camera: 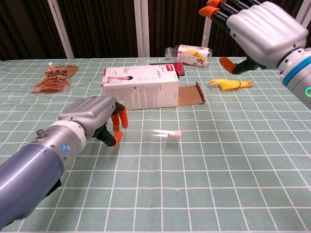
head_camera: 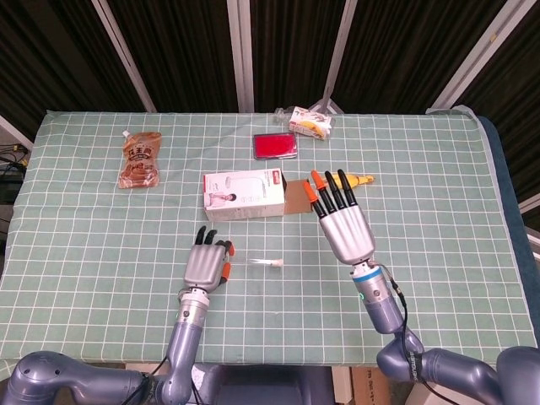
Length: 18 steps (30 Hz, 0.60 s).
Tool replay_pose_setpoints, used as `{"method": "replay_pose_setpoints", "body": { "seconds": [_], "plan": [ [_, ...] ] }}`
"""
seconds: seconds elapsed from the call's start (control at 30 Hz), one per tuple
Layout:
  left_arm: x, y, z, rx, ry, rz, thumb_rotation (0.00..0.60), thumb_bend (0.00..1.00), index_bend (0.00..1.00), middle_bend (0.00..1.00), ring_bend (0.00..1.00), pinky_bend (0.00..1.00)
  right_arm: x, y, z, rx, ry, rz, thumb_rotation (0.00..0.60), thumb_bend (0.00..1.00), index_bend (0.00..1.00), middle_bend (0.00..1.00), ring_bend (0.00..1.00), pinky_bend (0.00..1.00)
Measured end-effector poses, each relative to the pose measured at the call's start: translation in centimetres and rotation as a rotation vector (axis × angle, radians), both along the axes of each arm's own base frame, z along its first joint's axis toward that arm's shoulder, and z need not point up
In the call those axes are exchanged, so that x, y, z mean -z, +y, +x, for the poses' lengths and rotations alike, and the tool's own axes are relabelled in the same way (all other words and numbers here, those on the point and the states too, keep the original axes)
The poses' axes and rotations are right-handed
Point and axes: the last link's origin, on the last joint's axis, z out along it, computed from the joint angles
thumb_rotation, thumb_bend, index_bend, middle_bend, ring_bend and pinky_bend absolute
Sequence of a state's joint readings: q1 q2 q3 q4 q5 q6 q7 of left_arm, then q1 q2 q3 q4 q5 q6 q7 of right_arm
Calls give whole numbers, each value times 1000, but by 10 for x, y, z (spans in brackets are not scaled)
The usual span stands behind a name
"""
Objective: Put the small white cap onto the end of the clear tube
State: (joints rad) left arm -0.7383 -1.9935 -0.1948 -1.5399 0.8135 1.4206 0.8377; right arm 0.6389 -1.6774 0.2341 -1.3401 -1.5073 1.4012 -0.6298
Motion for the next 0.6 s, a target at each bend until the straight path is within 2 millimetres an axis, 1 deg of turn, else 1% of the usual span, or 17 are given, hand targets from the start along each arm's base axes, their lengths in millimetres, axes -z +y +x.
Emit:
{"method": "replay_pose_setpoints", "body": {
  "seconds": [0.1,0.2,0.3,0.43,0.6],
  "plan": [
    [4,-3,-4,-17,30,-14,600,647,474,499,135,21,-3,1,-1,4,-9,1,600,457,0,0,0,0],
    [5,-5,-5,-34,47,-25,600,530,451,454,133,20,-7,2,-2,9,-14,3,600,457,0,0,0,0],
    [5,-7,-6,-42,69,-31,600,452,433,396,120,20,-9,3,-4,16,-21,6,600,456,0,0,0,0],
    [2,-8,-6,-46,91,-31,600,400,402,310,86,7,-11,5,-5,25,-26,12,600,457,0,0,0,0],
    [-9,-9,-6,-44,100,-26,600,382,377,251,56,2,-13,10,-7,33,-47,21,600,456,0,0,0,0]
  ]
}}
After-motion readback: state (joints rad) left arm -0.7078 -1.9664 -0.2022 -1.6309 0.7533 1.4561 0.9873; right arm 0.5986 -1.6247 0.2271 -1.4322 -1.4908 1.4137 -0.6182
